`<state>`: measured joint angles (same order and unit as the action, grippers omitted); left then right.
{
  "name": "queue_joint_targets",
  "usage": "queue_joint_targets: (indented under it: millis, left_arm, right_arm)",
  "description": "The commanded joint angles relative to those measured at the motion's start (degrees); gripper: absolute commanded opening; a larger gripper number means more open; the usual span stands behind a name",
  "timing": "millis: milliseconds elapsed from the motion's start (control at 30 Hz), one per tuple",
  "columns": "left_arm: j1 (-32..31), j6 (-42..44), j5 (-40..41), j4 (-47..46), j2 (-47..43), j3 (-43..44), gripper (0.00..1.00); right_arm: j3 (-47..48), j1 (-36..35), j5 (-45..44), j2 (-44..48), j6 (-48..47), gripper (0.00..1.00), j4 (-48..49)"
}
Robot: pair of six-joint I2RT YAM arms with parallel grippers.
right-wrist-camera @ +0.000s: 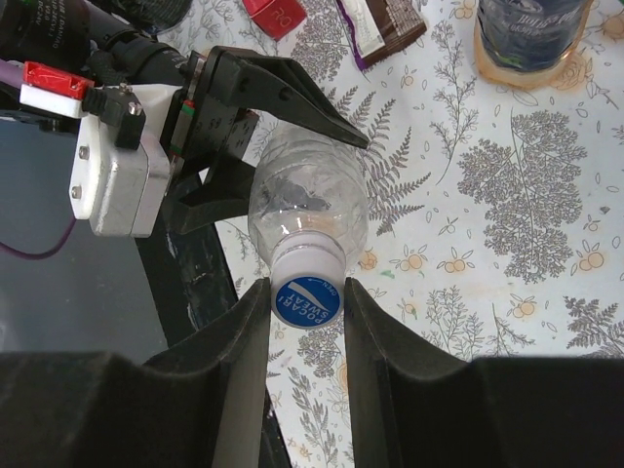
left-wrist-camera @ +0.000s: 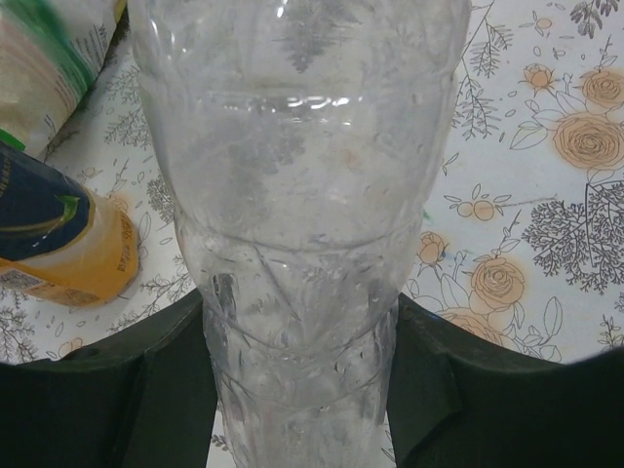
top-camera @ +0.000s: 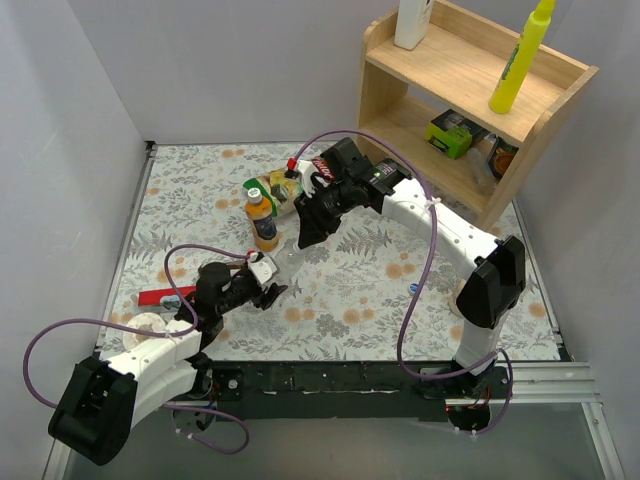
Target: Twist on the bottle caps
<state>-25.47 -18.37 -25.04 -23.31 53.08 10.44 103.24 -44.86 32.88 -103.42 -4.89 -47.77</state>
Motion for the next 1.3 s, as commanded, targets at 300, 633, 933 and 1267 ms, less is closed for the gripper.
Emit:
queue_joint_targets:
  millis: [300, 633, 933, 1267]
  left_arm:
    - [-0.01, -1.31, -1.59, -9.92, -1.31, 2.04, 0.0]
    - [0.07, -0.53, -2.21, -7.36, 0.71, -0.15, 0.0]
    - [0.34, 1.76, -8.53, -0.52, 1.68, 1.51, 0.0]
    - [0.69, 12.03, -22.42, 17.66, -0.87, 9.16, 0.0]
  right_arm:
    - [1.7, -1.98, -1.94, -2.32, -0.39, 0.09, -6.64]
    - [6.7, -1.9, -1.16, -1.79, -2.31, 0.9, -8.03]
    - [9.62, -1.29, -0.63, 5.49, -15.13, 0.91, -13.74]
    - [-15.43, -0.84, 3.94, 25.54, -63.38, 0.9, -3.92]
